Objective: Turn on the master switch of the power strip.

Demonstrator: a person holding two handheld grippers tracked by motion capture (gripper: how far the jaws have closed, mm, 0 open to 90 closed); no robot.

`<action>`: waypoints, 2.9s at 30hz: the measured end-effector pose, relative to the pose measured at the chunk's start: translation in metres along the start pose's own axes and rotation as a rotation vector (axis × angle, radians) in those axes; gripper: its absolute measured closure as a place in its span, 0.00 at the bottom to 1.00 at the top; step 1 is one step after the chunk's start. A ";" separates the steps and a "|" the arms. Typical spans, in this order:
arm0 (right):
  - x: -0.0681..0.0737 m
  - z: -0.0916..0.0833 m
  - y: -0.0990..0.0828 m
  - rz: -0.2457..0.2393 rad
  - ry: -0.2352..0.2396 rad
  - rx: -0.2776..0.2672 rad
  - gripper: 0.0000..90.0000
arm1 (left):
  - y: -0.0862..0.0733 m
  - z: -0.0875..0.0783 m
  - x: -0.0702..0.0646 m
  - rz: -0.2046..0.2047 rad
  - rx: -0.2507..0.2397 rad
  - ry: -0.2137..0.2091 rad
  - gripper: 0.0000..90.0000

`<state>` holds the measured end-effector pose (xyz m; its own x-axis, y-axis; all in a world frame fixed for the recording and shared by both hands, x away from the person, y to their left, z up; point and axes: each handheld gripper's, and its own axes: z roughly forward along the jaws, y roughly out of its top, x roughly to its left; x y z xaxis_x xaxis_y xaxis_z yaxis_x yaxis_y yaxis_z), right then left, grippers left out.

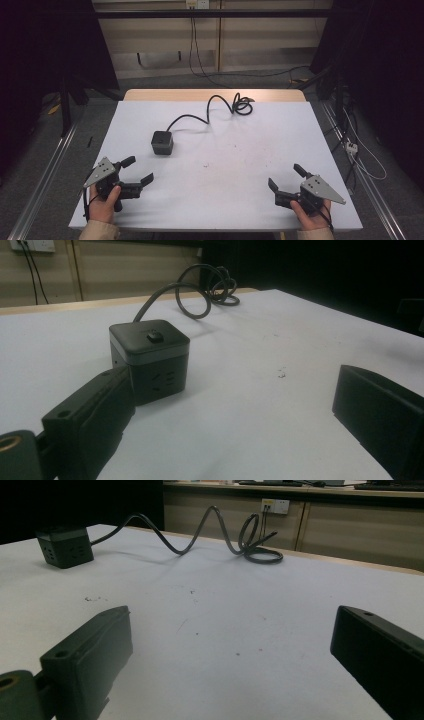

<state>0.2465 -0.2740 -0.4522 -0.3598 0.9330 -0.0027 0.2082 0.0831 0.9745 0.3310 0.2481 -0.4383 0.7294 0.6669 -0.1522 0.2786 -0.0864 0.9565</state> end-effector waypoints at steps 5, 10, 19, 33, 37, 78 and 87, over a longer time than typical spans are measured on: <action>0.000 0.000 0.001 0.000 -0.003 -0.002 0.03 | 0.001 0.003 0.001 -0.006 -0.005 0.002 0.03; 0.002 0.000 0.001 -0.004 -0.002 -0.002 0.03 | 0.003 0.004 0.004 -0.027 -0.008 0.030 0.03; 0.001 -0.001 0.001 -0.005 -0.006 -0.005 0.03 | 0.007 0.007 0.009 -0.054 -0.022 0.050 0.03; 0.000 0.001 0.002 -0.002 -0.001 -0.006 0.03 | 0.010 0.014 0.015 -0.072 -0.016 0.060 0.04; 0.000 0.002 0.002 -0.002 0.000 -0.007 0.03 | 0.011 0.016 0.015 -0.059 -0.006 0.060 0.04; 0.004 0.004 0.004 -0.008 -0.002 -0.016 0.03 | 0.023 0.029 0.024 -0.059 -0.032 0.109 0.06; 0.005 0.006 0.005 -0.016 0.000 -0.017 0.03 | 0.028 0.030 0.021 -0.039 -0.036 0.102 0.06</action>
<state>0.2513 -0.2664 -0.4483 -0.3631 0.9316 -0.0182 0.1868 0.0919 0.9781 0.3733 0.2376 -0.4220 0.6509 0.7410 -0.1649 0.2812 -0.0336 0.9591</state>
